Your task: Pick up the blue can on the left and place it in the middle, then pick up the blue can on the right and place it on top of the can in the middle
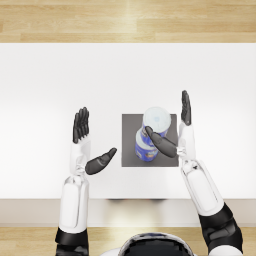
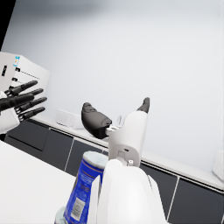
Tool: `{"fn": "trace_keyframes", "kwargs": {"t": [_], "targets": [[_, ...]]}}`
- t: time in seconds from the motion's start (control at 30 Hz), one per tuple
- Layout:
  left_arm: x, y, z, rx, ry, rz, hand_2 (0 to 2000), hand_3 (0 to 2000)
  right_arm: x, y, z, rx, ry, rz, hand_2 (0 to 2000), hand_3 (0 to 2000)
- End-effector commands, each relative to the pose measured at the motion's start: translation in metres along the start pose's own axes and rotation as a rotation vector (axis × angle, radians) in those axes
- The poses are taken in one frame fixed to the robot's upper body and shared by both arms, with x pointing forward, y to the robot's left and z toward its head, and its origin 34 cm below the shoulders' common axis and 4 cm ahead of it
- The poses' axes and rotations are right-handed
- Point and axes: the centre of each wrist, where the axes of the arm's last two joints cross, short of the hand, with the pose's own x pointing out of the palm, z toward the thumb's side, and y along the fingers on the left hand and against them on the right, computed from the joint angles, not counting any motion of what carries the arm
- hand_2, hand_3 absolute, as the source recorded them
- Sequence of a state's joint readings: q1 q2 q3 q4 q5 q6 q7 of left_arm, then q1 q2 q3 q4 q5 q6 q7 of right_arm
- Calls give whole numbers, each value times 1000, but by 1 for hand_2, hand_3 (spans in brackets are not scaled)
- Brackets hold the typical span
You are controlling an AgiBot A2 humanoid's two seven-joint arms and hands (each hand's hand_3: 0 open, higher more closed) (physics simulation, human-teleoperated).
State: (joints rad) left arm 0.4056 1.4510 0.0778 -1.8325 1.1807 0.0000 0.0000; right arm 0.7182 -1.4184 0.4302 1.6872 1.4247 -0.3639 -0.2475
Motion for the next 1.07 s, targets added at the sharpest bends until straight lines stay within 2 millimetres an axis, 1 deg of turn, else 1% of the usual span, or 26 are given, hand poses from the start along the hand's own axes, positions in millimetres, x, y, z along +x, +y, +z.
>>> {"fn": "trace_keyframes", "kwargs": {"t": [0.03,0.17,0.23,0.3,0.37,0.5,0.57,0.6,0.63,0.77,1.07], "targets": [[-9,21,24,109,13,30,0,0,-26,-1,24,-88,-41,-98,0,0],[-27,25,36,155,34,94,0,0,-59,8,25,-98,-43,-206,0,0],[-33,24,37,161,38,116,0,0,-70,11,27,-133,-9,-132,0,0],[-38,23,37,160,41,137,0,0,-80,16,25,-218,25,-61,0,0],[-44,20,37,159,44,163,0,0,-89,21,21,-262,41,-38,0,0],[-53,12,30,129,42,207,0,0,-102,32,8,-257,53,-47,0,0],[-55,9,24,104,38,220,0,0,-106,36,0,-235,54,-56,0,0],[-55,7,18,82,33,220,0,0,-104,37,-4,-221,52,-45,0,0],[-52,9,22,100,35,209,0,0,-100,34,1,-243,49,-28,0,0],[-54,5,16,76,31,221,0,0,-102,38,-5,-221,49,-36,0,0],[-55,4,15,69,30,225,0,0,-103,39,-7,-214,49,-39,0,0]]}}
